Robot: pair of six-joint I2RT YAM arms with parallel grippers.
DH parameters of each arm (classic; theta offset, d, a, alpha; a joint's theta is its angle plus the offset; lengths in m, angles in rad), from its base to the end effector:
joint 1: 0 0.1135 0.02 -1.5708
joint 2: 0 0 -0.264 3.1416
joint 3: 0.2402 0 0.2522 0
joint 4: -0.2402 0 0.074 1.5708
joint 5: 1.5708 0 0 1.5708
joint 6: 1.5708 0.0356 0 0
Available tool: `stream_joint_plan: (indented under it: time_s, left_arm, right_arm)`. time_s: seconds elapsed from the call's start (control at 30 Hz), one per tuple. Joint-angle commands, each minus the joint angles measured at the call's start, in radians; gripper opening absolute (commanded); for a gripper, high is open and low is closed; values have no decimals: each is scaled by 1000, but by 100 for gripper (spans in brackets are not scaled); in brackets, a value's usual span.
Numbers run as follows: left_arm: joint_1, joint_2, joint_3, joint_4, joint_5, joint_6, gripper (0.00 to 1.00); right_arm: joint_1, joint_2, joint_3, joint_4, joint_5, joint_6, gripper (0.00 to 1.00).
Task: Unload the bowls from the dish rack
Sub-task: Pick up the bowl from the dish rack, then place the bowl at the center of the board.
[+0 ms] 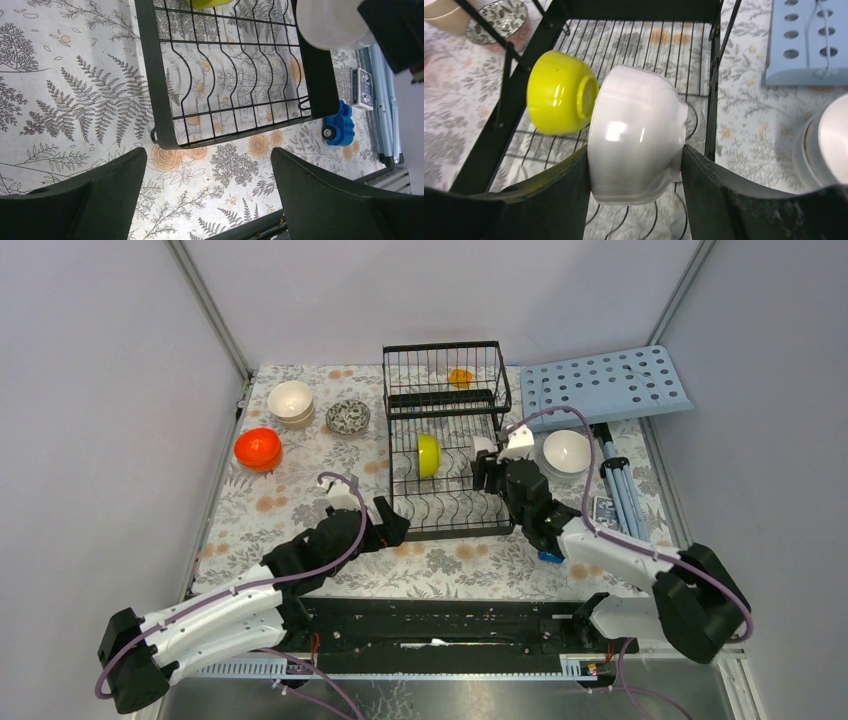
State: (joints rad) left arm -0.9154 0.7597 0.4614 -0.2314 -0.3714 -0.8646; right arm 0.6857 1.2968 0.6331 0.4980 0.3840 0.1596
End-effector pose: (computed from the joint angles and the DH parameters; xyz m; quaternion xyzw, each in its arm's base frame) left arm 0.1156 -0.1292 0.2265 -0.0701 0.8547 -0.2790 0.4321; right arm 0.2283 0.1695 0.2464 -0.0757 0.7555 0.1274 0.6382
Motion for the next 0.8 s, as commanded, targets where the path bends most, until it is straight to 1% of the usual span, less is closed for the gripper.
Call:
stream_joint_plan:
  time_s: [0.0, 0.1, 0.2, 0.37, 0.47, 0.57, 0.67, 0.77]
  left_arm:
    - [1, -30, 64, 19, 0, 11, 99]
    - [0, -49, 83, -5, -10, 19, 99]
    - [1, -75, 99, -20, -28, 33, 99]
    - [1, -120, 128, -27, -33, 57, 99]
    - [0, -162, 128, -9, -5, 81, 99]
    - [1, -221, 129, 2, 43, 127, 99]
    - [0, -284, 136, -14, 74, 184, 99]
    - [1, -332, 138, -7, 121, 224, 99]
  right_arm:
    - [39, -175, -66, -72, -23, 113, 25]
    - [42, -317, -106, -156, -132, 200, 25]
    - [41, -425, -126, -213, -250, 281, 25]
    - [41, -534, -152, -240, -456, 431, 24]
    - [41, -578, -194, -175, -546, 531, 25]
    - [41, -612, -243, -77, -605, 628, 25]
    - [41, -622, -328, 96, -653, 750, 25]
    - [41, -596, -380, 255, -689, 831, 25]
